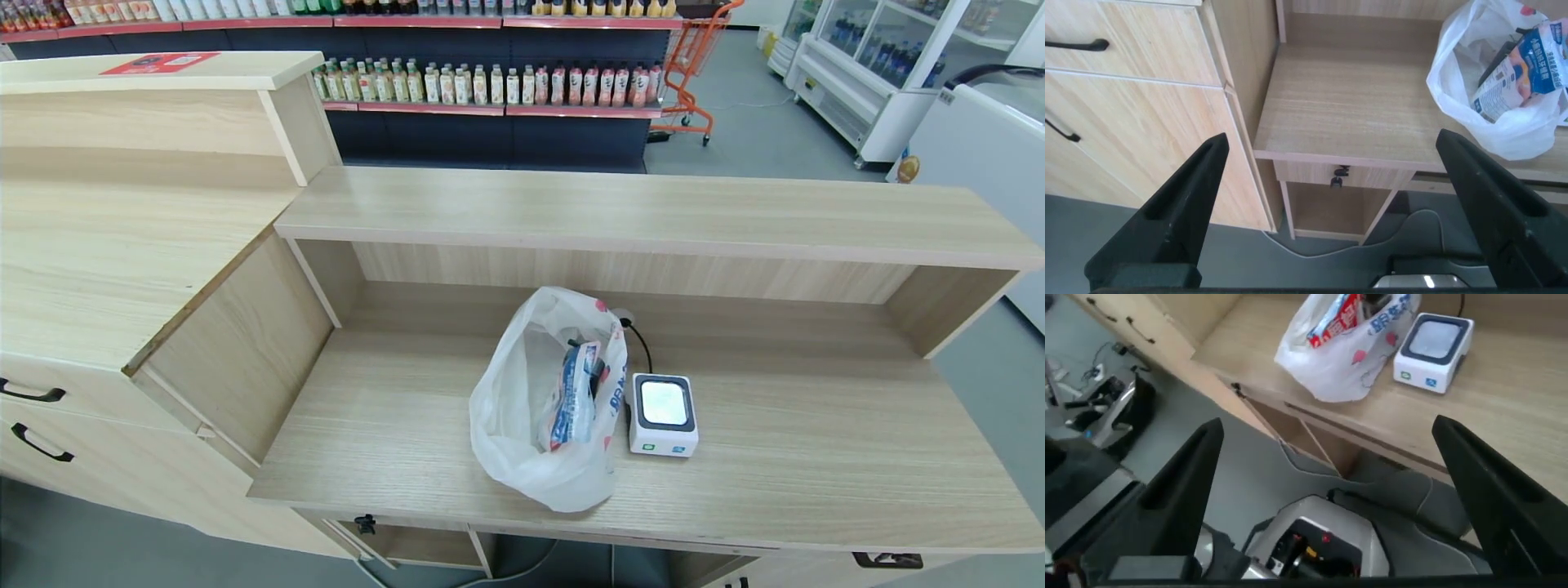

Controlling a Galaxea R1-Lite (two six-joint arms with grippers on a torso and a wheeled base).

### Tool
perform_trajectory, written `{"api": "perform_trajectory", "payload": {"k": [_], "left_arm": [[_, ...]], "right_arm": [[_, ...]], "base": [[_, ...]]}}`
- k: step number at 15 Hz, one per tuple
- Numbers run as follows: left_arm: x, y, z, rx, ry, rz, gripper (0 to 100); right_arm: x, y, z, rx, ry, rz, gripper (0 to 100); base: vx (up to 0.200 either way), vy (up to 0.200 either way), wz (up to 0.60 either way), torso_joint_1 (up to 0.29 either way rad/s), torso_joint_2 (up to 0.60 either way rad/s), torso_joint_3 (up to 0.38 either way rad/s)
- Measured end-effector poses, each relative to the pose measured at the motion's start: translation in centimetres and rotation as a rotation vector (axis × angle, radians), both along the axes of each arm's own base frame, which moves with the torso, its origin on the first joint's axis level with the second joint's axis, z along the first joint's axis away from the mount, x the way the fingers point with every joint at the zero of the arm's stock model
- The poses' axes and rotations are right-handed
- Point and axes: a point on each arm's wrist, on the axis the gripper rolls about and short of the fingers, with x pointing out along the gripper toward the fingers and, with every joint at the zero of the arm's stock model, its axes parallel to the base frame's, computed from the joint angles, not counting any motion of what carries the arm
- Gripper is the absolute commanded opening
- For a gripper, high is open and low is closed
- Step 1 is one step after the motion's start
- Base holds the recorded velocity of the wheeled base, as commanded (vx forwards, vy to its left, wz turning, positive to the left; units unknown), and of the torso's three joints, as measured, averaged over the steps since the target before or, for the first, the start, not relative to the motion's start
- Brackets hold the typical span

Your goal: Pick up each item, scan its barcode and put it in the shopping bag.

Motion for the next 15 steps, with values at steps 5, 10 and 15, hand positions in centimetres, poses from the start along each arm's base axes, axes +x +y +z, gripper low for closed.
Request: {"api": "perform_trajectory", "payload": {"k": [5,10,15], "left_arm": [[0.0,0.0,0.0,0.0,0.0,0.0,100],[0.0,0.0,0.0,0.0,0.0,0.0,100],[0.0,0.0,0.0,0.0,0.0,-0.001,100]], "right_arm": [[-1.5,0.1,-1.1,-0.001,-0.137,0.089,100],[-1.1,-0.9,-1.2,-0.127,-0.209,-0.451,100],[-1.1,-1.4,-1.9,-0.141,-0.124,-0.645,100]], "base": [[0.0,0.0,0.0,0.0,0.0,0.0],[0.0,0.0,0.0,0.0,0.0,0.0],[0.0,0.0,0.0,0.0,0.0,0.0]]}}
